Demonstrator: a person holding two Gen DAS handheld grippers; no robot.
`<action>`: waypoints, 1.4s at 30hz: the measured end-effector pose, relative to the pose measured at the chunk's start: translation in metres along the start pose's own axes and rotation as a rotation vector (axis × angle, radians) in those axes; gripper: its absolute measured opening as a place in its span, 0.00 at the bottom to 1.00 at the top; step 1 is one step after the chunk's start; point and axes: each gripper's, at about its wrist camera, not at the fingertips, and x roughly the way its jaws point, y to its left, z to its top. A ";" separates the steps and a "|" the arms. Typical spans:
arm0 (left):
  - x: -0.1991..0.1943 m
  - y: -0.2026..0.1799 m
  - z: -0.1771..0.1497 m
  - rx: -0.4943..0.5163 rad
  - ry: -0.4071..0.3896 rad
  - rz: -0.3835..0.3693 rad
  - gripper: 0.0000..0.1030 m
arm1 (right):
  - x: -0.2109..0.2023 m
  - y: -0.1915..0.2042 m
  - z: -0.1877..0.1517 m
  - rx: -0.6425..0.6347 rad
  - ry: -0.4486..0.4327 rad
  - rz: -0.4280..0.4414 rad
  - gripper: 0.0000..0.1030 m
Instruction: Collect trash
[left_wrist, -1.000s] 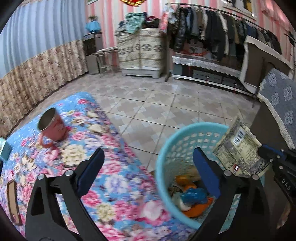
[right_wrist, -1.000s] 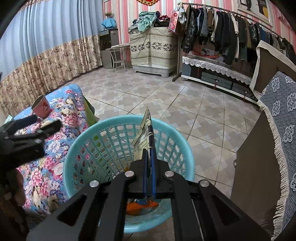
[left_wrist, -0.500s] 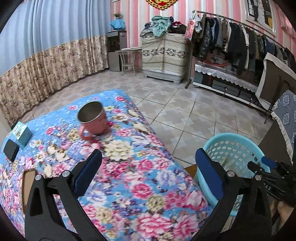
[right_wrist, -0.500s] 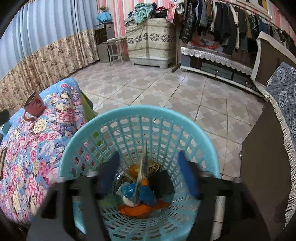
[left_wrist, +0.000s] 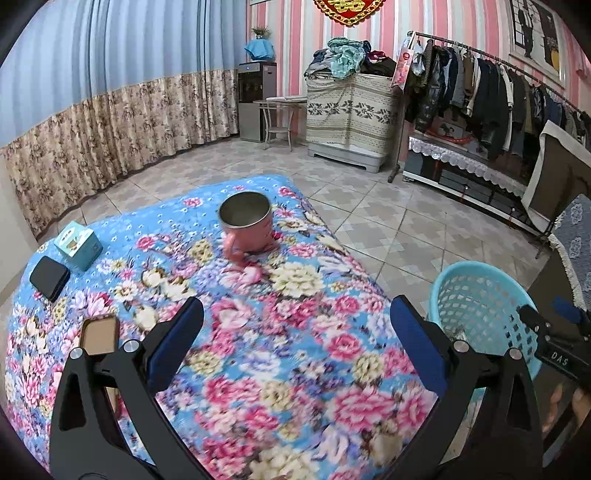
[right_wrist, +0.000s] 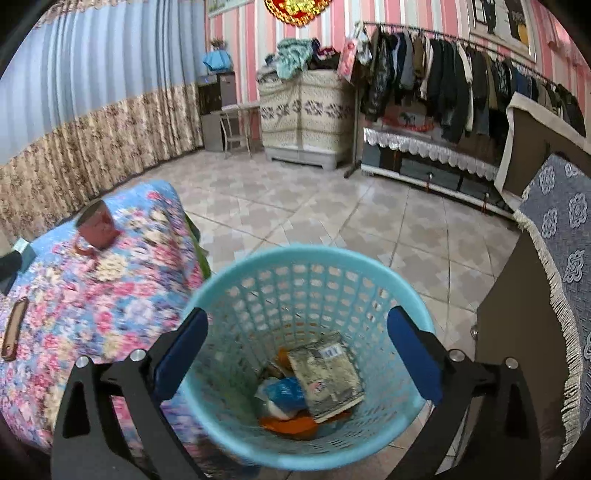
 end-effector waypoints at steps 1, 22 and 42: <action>-0.005 0.007 -0.002 -0.006 -0.005 0.002 0.95 | -0.007 0.006 0.001 -0.001 -0.015 0.009 0.93; -0.136 0.121 -0.078 -0.099 -0.123 0.227 0.95 | -0.127 0.167 -0.035 -0.135 -0.151 0.310 0.96; -0.193 0.163 -0.123 -0.181 -0.186 0.352 0.95 | -0.190 0.242 -0.071 -0.255 -0.255 0.384 0.96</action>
